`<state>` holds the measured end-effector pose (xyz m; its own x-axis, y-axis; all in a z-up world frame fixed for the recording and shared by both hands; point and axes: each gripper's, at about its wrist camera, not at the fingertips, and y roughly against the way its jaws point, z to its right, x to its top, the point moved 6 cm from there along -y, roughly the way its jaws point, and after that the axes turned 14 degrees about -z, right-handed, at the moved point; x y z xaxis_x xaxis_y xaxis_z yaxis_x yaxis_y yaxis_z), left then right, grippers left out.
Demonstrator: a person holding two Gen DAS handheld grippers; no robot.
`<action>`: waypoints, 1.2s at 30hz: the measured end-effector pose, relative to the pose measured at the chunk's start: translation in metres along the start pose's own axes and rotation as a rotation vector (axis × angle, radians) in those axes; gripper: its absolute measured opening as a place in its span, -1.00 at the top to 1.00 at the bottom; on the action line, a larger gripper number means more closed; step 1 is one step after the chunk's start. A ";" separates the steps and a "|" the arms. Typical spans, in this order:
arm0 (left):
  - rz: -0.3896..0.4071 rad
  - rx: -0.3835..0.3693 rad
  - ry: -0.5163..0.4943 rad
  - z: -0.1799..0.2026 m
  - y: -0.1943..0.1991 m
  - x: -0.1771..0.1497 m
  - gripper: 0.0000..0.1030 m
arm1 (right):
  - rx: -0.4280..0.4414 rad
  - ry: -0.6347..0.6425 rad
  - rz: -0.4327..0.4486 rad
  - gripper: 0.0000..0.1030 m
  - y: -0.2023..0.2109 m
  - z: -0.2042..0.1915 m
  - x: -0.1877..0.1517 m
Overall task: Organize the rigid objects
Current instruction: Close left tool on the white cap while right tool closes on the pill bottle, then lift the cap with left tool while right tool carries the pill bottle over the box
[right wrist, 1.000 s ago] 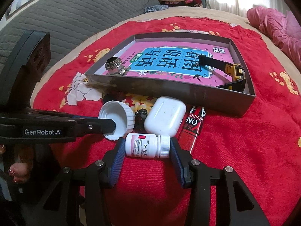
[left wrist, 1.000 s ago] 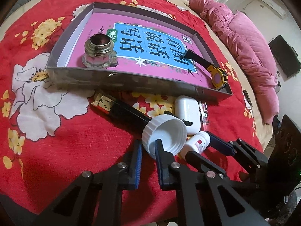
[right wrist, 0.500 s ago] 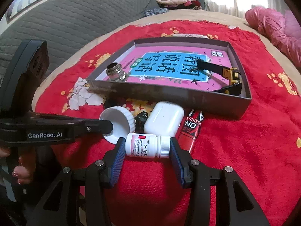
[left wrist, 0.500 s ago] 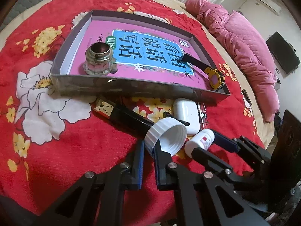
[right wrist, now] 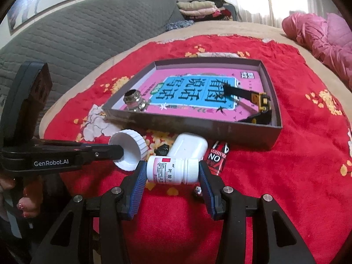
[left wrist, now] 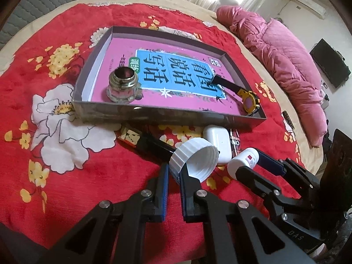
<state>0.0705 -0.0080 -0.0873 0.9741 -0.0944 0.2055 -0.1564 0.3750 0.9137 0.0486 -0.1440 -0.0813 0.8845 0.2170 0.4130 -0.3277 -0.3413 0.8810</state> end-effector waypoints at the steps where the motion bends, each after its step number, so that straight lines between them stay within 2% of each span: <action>1: 0.003 0.000 -0.001 0.000 0.001 0.000 0.82 | -0.001 0.004 0.005 0.07 0.001 0.000 0.001; 11: 0.039 0.032 -0.027 0.006 0.011 0.002 0.82 | -0.008 0.010 0.040 0.07 0.008 0.000 0.003; 18: 0.070 0.047 -0.036 0.008 0.020 0.005 0.82 | -0.051 0.018 0.096 0.07 0.018 0.004 0.009; 36: 0.146 0.063 -0.009 0.003 0.037 0.013 0.82 | -0.125 0.056 0.161 0.07 0.027 0.008 0.019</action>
<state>0.0766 0.0020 -0.0500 0.9388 -0.0517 0.3406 -0.3063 0.3268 0.8941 0.0587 -0.1561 -0.0519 0.7988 0.2208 0.5597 -0.5048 -0.2602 0.8231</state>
